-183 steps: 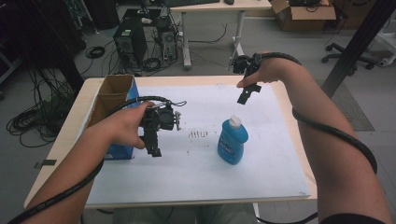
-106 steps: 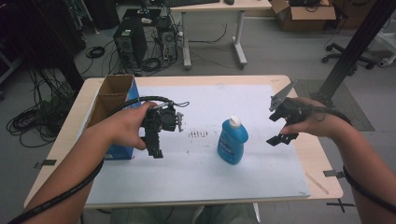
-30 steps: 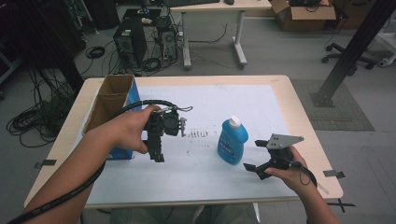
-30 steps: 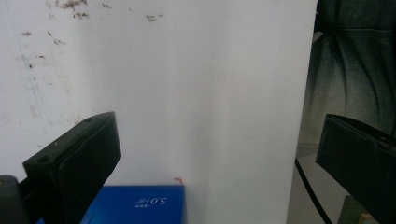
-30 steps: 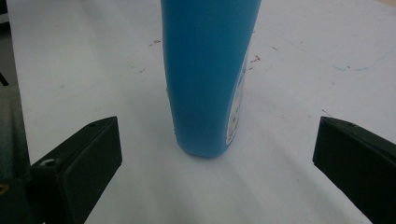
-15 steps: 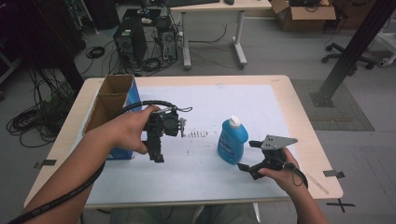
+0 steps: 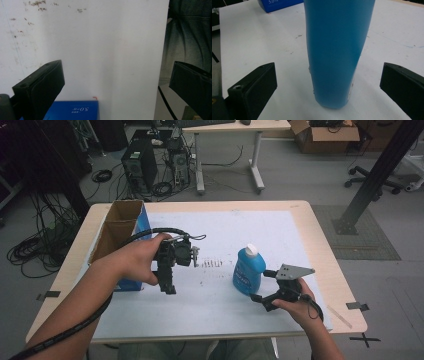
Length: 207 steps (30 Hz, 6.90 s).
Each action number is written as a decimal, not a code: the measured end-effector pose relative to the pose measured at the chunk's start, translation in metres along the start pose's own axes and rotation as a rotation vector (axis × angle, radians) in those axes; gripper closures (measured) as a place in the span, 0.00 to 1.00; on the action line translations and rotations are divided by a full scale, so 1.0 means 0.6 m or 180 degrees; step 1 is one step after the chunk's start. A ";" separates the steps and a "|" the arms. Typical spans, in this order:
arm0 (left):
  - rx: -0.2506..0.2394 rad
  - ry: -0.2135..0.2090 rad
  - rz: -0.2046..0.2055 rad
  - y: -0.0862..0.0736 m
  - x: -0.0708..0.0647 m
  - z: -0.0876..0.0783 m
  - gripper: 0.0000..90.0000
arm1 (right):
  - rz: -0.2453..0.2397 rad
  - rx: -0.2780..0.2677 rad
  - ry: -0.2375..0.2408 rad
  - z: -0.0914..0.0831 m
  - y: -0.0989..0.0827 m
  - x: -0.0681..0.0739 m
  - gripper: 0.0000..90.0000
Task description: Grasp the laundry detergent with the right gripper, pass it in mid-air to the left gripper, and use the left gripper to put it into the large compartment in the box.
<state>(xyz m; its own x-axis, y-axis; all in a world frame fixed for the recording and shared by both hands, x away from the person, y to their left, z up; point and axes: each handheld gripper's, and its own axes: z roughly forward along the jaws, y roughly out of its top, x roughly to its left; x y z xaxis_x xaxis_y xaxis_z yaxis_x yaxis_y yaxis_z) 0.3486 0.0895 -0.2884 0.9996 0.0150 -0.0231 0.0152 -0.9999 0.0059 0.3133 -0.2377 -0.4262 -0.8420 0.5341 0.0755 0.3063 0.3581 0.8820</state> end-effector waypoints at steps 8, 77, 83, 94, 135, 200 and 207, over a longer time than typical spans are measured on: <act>0.0005 -0.0005 0.0023 0.000 -0.002 0.000 0.00 | 0.0053 -0.0082 -0.0071 0.012 -0.003 0.001 0.01; -0.0059 0.0019 0.0016 -0.012 -0.008 0.003 0.00 | 0.0027 -0.0647 -0.0500 0.058 0.001 0.018 0.26; -0.0078 0.0022 0.0005 -0.012 -0.009 0.002 0.00 | 0.0058 -0.0702 -0.0493 0.059 -0.002 0.018 0.31; -0.0090 0.0032 0.0013 -0.013 -0.011 0.001 0.00 | -0.0085 -0.0684 -0.0615 0.063 -0.003 0.023 0.47; -0.0121 0.0055 0.0029 0.005 -0.014 -0.028 0.00 | -0.0314 -0.0789 -0.0136 0.001 0.056 0.015 0.51; -0.0211 0.0056 0.0116 0.042 -0.011 -0.075 0.00 | -0.0995 -0.0525 0.1575 0.098 0.115 0.048 0.50; -0.0209 0.0063 0.0132 0.044 -0.014 -0.079 0.00 | -0.1025 -0.0516 0.1633 0.122 0.124 0.058 0.50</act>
<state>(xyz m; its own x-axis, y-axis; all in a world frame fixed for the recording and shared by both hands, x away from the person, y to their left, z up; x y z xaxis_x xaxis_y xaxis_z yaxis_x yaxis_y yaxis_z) 0.3417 0.0631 -0.2409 0.9997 -0.0256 -0.0018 -0.0254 -0.9971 0.0718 0.3394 -0.1363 -0.3918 -0.9991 -0.0312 -0.0277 -0.0357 0.2976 0.9540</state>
